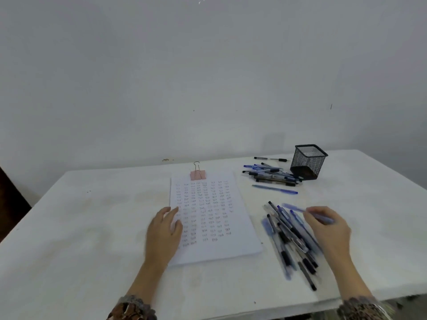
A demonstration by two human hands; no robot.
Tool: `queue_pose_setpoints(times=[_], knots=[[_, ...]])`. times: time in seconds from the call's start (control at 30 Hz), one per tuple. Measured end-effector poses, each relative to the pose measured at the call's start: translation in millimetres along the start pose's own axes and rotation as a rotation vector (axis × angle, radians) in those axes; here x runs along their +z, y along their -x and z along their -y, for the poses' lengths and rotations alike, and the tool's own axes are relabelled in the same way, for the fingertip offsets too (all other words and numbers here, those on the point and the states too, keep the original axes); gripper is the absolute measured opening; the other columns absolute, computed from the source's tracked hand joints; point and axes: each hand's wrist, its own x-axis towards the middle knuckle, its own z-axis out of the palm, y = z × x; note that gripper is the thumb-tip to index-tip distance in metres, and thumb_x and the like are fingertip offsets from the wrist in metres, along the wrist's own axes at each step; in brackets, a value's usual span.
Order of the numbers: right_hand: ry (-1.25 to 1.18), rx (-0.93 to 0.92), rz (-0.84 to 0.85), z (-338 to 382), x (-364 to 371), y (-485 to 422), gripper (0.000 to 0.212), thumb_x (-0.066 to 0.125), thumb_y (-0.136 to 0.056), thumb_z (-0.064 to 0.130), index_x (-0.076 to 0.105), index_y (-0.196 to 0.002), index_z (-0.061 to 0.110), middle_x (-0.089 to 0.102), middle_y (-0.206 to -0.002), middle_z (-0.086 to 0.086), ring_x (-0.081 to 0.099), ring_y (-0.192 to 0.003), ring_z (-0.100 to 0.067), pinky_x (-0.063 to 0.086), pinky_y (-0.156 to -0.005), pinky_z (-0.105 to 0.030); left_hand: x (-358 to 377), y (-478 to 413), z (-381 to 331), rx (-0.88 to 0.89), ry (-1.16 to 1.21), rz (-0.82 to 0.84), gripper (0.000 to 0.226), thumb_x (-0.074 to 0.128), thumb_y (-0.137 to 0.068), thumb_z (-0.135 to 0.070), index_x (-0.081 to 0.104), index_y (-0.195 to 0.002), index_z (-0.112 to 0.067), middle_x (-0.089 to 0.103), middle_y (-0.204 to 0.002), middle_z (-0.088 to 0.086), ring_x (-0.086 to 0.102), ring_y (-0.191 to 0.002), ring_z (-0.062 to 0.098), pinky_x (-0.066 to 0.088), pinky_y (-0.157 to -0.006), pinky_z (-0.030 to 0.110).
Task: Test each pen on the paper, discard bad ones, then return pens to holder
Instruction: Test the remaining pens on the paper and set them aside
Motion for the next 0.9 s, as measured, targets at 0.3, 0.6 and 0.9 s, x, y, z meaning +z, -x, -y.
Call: queue_pose_setpoints(times=[0.3,0.6,0.9], knots=[[0.707,-0.245,0.289,-27,-12,-8,0.014,0.067,-0.076,0.012,0.072,-0.081,0.023,0.06,-0.08,0.008,0.056,-0.086,-0.023,0.041,-0.077,-0.029,7,-4,7,-0.013,-0.238,0.123,0.047,0.041,-0.093,-0.028,0.038,-0.139,-0.016,0.035,-0.144,0.002,0.032,-0.133,0.016,0.014,-0.114,0.033],[0.651,-0.155,0.303,11,2,-64,0.013,0.058,-0.086,0.016,0.07,-0.086,0.02,0.069,-0.091,-0.003,0.061,-0.088,-0.022,0.045,-0.082,-0.03,6,-3,4,0.012,-0.313,0.143,0.069,0.016,-0.082,-0.047,0.038,-0.139,-0.014,0.035,-0.144,0.004,0.03,-0.134,0.016,0.017,-0.111,0.032],[1.069,-0.168,0.433,-30,49,-131,0.024,0.055,-0.091,0.029,0.061,-0.112,0.018,0.054,-0.122,-0.01,0.047,-0.113,-0.031,0.044,-0.094,-0.042,1,0,-3,-0.02,-0.291,0.163,0.084,0.006,-0.071,-0.054,0.035,-0.141,-0.016,0.031,-0.148,0.001,0.024,-0.137,0.014,0.011,-0.114,0.03]])
